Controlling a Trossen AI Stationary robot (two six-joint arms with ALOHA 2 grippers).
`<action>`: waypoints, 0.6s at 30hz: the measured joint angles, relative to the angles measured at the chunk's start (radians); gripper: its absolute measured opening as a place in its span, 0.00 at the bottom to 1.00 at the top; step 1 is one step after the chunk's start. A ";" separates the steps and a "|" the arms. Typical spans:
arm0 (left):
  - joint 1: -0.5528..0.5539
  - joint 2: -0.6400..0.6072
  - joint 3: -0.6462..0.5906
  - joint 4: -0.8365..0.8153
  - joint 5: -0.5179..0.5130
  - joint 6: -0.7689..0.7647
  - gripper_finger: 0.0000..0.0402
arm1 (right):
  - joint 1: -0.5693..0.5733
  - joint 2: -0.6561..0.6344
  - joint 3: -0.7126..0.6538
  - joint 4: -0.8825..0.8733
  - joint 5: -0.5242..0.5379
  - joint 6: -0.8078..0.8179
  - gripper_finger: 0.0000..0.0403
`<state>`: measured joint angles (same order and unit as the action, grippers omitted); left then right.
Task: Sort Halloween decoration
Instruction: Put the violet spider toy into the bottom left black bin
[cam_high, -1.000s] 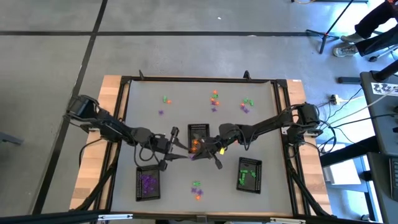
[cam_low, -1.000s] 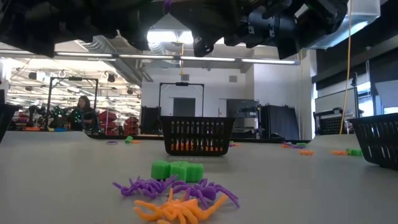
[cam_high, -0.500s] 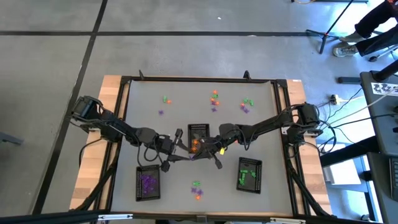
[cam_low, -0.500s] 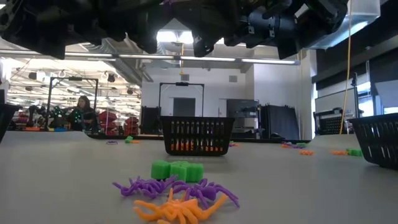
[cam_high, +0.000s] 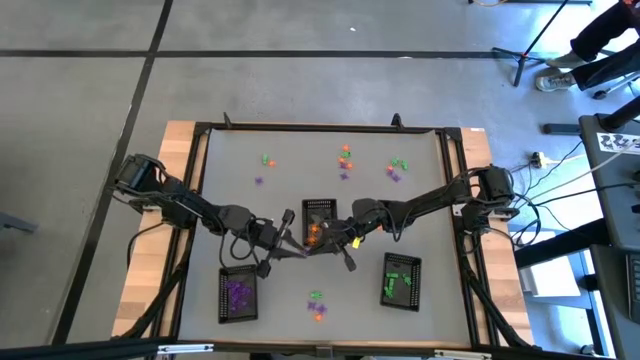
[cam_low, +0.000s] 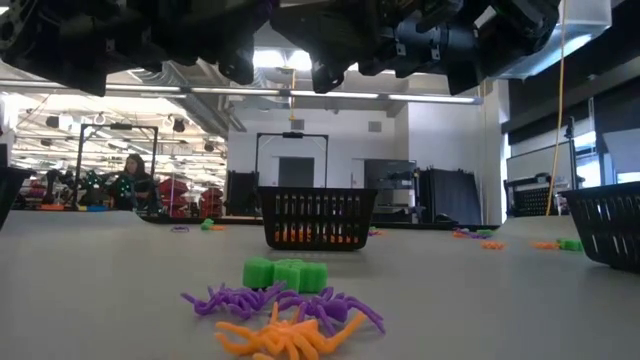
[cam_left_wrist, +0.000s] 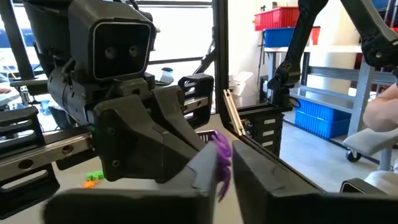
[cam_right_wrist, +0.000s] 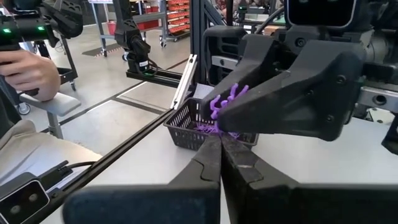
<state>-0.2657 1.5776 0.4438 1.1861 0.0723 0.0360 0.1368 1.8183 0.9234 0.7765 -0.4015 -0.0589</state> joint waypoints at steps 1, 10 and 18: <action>0.000 0.000 0.000 0.000 0.000 0.000 0.06 | 0.000 0.000 0.000 0.000 0.000 0.000 0.00; 0.000 0.000 0.000 -0.001 0.001 0.000 0.01 | 0.000 -0.002 -0.001 -0.047 -0.011 0.000 0.10; 0.000 -0.141 -0.001 -0.269 -0.009 -0.069 0.01 | 0.000 -0.114 -0.002 -0.318 0.127 -0.008 0.44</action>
<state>-0.2657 1.4362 0.4431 0.9176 0.0635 -0.0327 0.1368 1.7043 0.9215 0.4583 -0.2750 -0.0671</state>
